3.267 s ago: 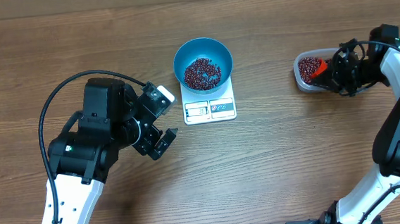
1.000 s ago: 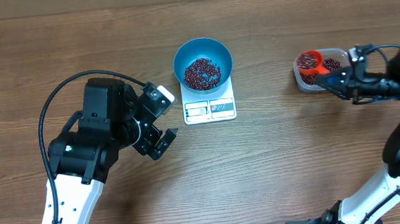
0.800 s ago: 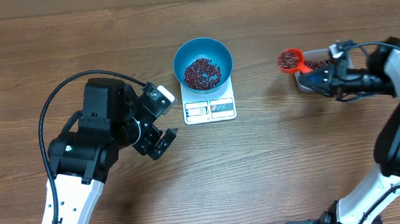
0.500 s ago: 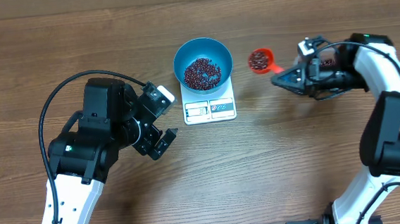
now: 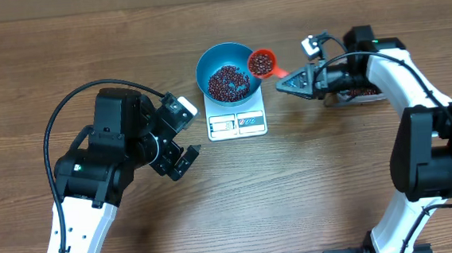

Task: Scoop item into bowl and weigh 150g on scale
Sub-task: 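Lift the filled scoop and carry it left over the teal bowl, then tilt the red scoop with the right gripper to pour beans into the bowl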

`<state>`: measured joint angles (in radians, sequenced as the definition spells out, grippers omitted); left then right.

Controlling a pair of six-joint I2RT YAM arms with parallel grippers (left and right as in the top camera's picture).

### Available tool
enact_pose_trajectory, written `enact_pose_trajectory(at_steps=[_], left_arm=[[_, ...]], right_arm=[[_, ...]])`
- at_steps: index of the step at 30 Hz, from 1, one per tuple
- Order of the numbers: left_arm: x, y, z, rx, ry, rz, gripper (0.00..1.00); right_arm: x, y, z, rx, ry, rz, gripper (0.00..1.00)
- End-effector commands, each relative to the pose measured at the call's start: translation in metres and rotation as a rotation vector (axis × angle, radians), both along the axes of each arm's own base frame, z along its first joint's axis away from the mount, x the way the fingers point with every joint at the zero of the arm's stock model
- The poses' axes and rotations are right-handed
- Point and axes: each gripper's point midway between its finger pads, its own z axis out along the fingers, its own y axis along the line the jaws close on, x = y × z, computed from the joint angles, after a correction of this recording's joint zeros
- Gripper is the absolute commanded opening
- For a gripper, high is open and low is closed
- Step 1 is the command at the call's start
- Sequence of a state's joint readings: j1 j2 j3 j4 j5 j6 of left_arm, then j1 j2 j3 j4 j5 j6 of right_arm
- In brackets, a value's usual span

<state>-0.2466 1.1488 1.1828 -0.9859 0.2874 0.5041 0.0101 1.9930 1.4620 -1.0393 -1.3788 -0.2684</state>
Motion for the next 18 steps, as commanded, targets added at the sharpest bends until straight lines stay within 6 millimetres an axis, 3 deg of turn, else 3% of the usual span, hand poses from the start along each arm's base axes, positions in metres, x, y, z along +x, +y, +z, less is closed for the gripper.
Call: enact_pose_trajectory(at_steps=[1, 6, 12, 15, 18], left_arm=[[0.005, 0.001, 0.009, -0.008, -0.019, 0.015, 1.00], [0.005, 0.001, 0.009, -0.008, -0.019, 0.015, 1.00], [0.005, 0.001, 0.009, -0.008, -0.019, 0.015, 1.00], [0.005, 0.001, 0.009, -0.008, -0.019, 0.015, 1.00], [0.005, 0.001, 0.009, -0.008, -0.019, 0.015, 1.00]], right_arm=[[0.005, 0.019, -0.017, -0.087, 0.126, -0.004, 0.04], [0.013, 0.034, -0.028, -0.163, 0.088, -0.008, 0.04], [0.019, 0.031, -0.047, -0.296, 0.070, -0.048, 0.04], [0.022, 0.028, -0.044, -0.329, 0.046, -0.063, 0.04], [0.027, 0.027, -0.027, -0.337, -0.005, -0.078, 0.04]])
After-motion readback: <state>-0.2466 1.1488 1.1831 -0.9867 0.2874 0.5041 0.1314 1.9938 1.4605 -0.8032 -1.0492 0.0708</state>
